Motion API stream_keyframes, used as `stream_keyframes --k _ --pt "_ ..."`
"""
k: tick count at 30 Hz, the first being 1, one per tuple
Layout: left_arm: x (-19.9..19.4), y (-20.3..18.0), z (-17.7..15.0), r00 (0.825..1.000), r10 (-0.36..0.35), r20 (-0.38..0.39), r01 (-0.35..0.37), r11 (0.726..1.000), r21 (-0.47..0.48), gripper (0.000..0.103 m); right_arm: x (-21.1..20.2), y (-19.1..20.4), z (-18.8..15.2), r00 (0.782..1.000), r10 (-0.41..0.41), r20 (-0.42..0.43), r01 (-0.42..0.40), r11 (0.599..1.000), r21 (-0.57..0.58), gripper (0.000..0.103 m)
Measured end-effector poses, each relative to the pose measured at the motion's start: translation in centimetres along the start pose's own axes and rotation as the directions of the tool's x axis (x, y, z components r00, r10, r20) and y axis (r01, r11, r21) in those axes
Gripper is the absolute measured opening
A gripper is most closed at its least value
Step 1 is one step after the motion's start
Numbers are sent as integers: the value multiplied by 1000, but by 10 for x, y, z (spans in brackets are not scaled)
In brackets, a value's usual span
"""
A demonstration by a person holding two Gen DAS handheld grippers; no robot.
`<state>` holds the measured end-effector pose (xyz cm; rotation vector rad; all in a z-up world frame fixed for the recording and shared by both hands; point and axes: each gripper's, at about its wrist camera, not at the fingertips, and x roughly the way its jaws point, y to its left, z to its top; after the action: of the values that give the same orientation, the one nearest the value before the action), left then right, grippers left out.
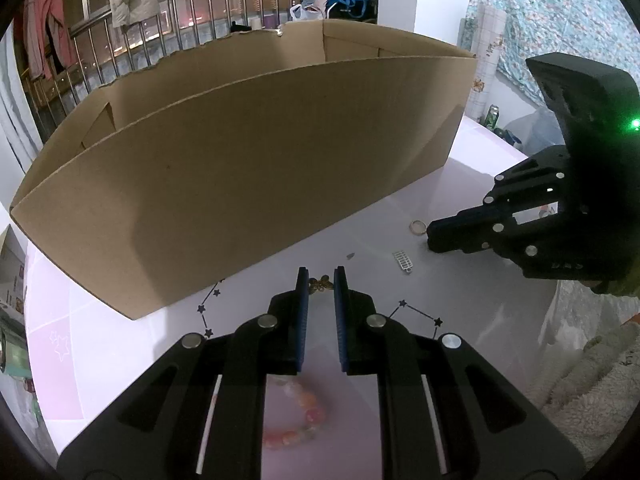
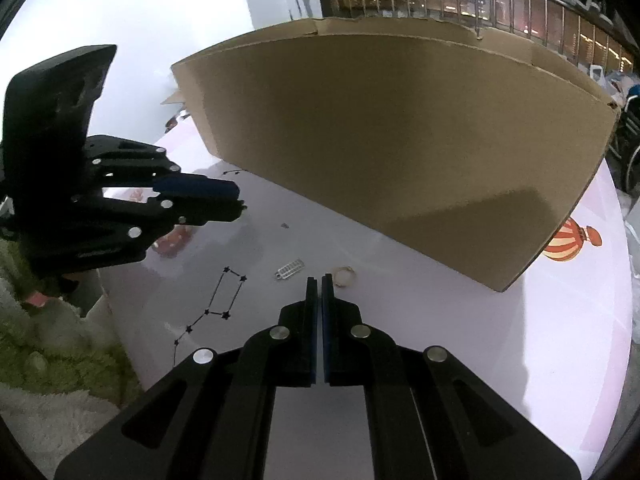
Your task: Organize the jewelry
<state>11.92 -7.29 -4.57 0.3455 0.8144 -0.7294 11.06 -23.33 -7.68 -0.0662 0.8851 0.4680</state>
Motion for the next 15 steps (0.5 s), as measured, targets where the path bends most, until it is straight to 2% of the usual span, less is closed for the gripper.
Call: stream_keyframes --k 4,8,15 --pt "1 0 0 1000 1 -2 -1 1000 2 11 -3 1 3 1000 -24 6 25 997 -79 12" --pt "1 0 0 1000 6 -5 -6 1000 -3 11 -5 -1 9 1000 -6 1 6 985 -171 19" --pt "6 -2 1 1000 16 -17 -17 1000 -9 11 3 -4 16 999 30 -36 -38 964 -263 21"
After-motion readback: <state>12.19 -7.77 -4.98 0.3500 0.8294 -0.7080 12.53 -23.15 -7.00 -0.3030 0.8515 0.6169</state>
